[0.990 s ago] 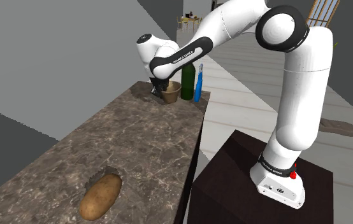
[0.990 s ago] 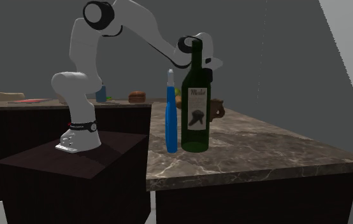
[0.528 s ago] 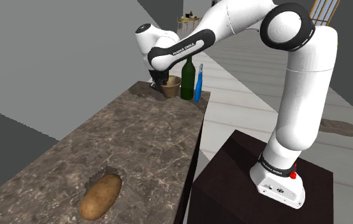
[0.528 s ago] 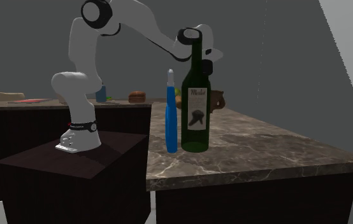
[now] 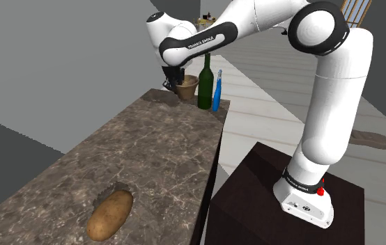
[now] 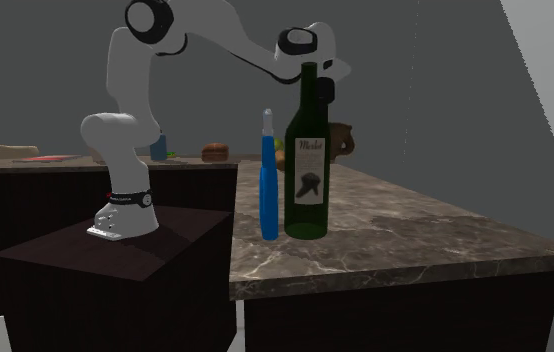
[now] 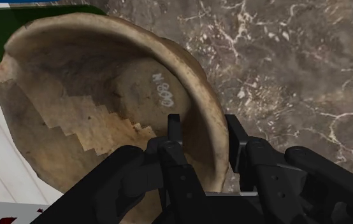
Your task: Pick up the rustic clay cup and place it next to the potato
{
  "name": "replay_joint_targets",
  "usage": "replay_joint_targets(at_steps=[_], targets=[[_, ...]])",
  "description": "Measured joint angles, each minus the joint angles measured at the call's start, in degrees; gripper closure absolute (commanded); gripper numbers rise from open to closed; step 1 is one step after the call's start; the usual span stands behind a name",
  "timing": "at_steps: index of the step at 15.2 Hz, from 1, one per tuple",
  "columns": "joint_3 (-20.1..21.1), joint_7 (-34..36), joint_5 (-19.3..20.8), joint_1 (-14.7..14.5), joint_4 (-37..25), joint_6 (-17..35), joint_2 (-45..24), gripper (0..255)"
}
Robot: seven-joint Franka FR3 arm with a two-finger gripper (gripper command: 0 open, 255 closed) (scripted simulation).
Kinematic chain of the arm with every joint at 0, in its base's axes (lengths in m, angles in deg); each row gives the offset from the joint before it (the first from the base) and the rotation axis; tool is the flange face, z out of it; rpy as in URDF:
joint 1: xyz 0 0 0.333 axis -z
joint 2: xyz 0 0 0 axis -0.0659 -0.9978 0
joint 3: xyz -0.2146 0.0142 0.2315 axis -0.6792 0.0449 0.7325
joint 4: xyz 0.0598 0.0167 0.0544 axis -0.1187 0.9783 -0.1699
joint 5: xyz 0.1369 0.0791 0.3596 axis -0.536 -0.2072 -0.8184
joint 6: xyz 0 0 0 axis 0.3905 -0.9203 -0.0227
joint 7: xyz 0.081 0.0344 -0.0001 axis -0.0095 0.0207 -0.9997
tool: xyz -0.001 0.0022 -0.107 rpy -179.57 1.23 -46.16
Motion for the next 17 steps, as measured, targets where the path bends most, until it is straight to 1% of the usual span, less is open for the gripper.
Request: replay_joint_targets(at_steps=[8,11,17], targets=[[0.2,-2.1,-0.8,-0.1,-4.4,-4.9,1.0,255],[1.2,0.0,-1.2,-1.4,-2.3,-5.6,2.8,255],[4.4,6.3,-2.7,-5.0,3.3,-7.2,7.7,255]])
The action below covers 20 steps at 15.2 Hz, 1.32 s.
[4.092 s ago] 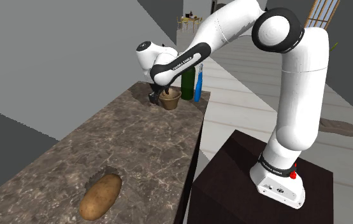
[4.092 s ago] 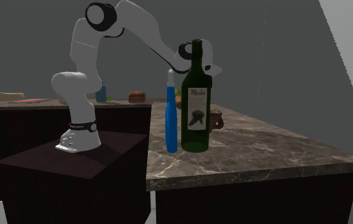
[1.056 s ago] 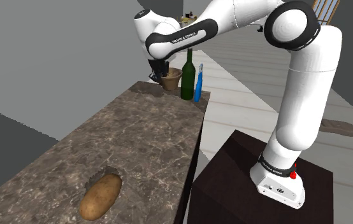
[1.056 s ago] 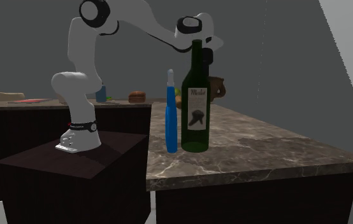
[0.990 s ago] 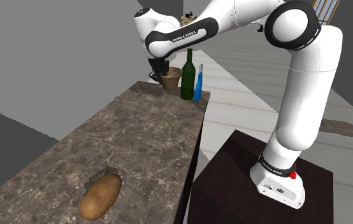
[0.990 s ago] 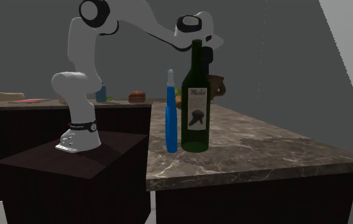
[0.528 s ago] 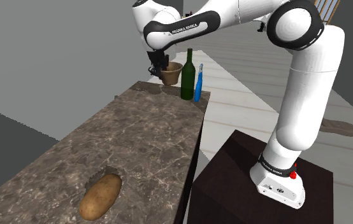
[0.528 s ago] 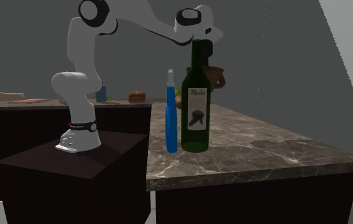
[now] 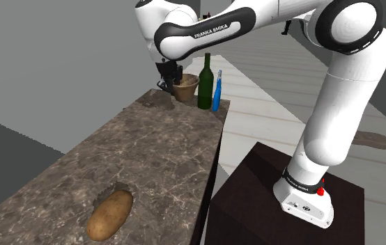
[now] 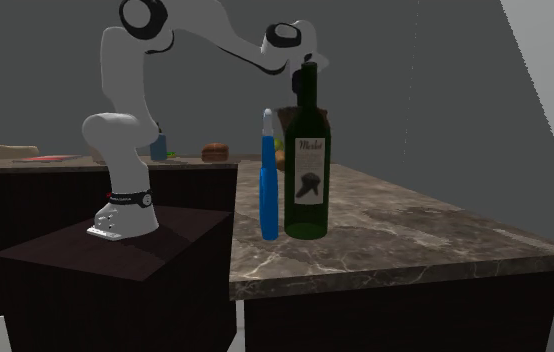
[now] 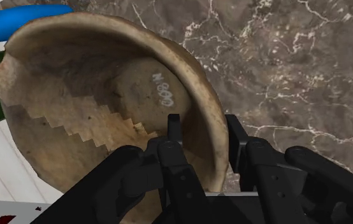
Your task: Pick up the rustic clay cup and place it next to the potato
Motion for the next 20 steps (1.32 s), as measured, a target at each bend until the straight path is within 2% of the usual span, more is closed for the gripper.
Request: replay_joint_targets(at_steps=[10,20], targets=[[6.2,11.1,-3.1,-6.4,3.9,-4.4,4.2,255],[13.2,23.9,-5.1,-13.5,1.2,-9.7,2.2,255]])
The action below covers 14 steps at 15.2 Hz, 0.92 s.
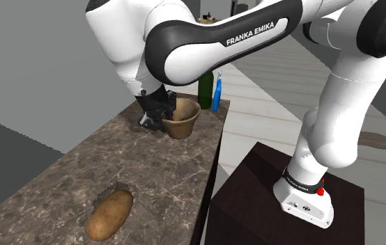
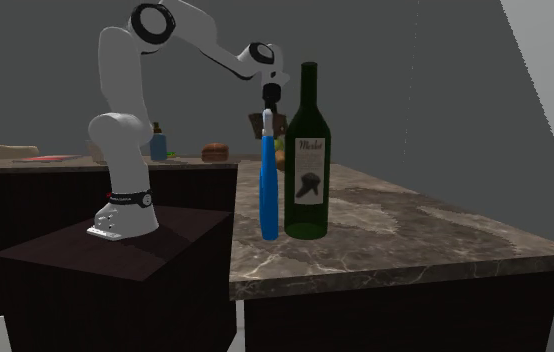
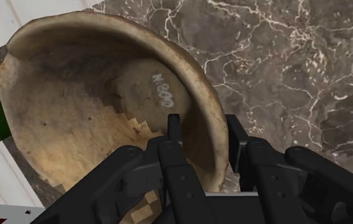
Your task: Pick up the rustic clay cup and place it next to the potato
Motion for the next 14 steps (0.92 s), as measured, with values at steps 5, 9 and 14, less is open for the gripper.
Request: replay_joint_targets(at_steps=[5,9,14], targets=[[3.5,7.3,0.3,-4.3,-4.7,-3.5,-4.1,255],[5.9,13.0,0.9,-8.2,-9.3,-6.6,-8.0,255],[8.2,20.4,3.0,-14.6,-17.5,-11.0,-15.1,255]])
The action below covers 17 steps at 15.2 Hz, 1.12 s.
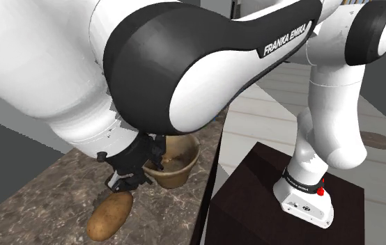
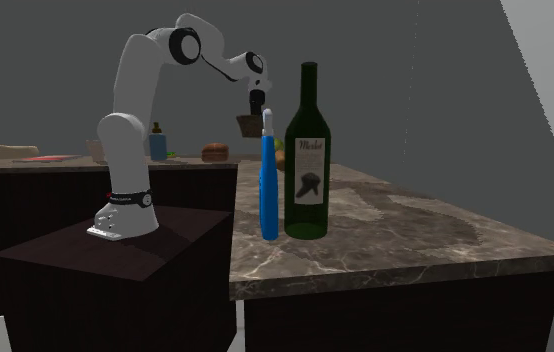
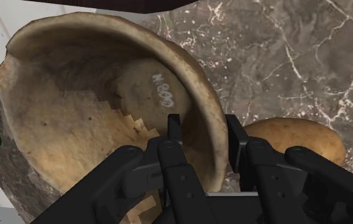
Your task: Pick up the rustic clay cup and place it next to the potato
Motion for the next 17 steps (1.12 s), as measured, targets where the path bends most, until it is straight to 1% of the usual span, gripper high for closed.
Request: replay_joint_targets(at_steps=[2,12,17], targets=[[0.1,1.1,0.1,-0.5,0.6,0.8,-0.6,255],[-0.2,2.8,0.5,0.2,7.5,7.9,-1.3,255],[-0.5,3.9,1.2,0.1,9.7,10.9,-2.5,255]])
